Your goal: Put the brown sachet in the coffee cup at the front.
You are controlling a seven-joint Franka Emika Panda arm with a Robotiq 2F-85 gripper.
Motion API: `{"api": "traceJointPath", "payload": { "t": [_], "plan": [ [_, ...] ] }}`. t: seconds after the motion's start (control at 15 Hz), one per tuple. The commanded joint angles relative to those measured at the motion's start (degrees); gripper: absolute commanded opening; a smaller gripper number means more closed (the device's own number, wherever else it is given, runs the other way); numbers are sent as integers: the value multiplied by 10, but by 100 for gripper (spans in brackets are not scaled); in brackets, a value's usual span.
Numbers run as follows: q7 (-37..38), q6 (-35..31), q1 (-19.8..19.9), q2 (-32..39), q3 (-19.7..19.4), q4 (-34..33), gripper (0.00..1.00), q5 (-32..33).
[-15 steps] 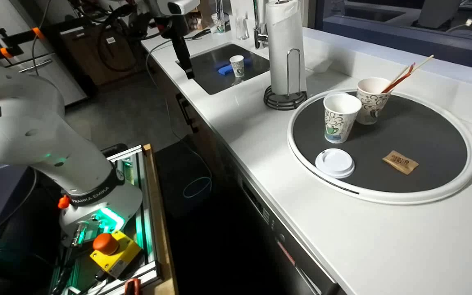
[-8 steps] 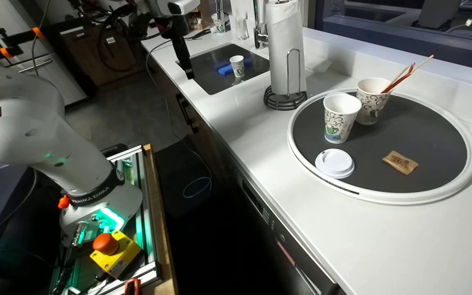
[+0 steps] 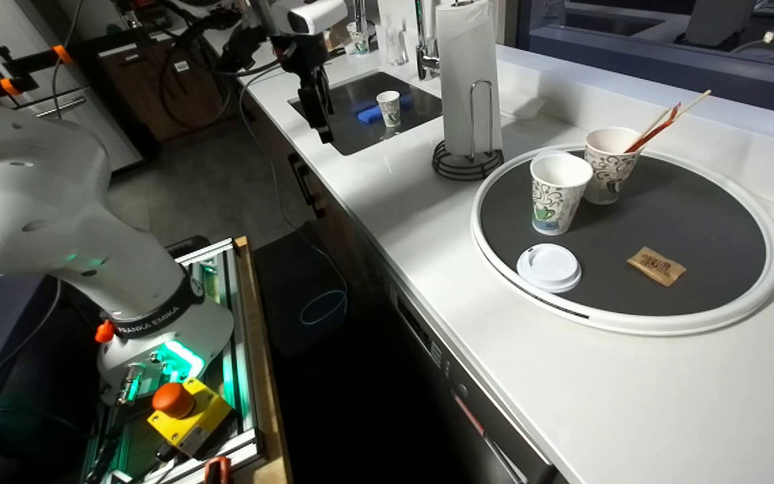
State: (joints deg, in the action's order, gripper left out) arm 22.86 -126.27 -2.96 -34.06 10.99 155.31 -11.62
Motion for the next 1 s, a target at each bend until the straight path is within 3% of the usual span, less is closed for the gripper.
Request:
{"api": "traceJointPath", "payload": {
  "t": [0.0,0.27,0.6,0.73,0.93],
  "plan": [
    [44,-32,62,7,-22,24,100,28],
    [69,-43,127,28,-68,21,100,28],
    [54,-25,136,23,-90,15,100,26],
    [44,-53,145,62,-105,-7,100,22],
    [17,-120,190,102,-124,-29,100,91]
  ]
}}
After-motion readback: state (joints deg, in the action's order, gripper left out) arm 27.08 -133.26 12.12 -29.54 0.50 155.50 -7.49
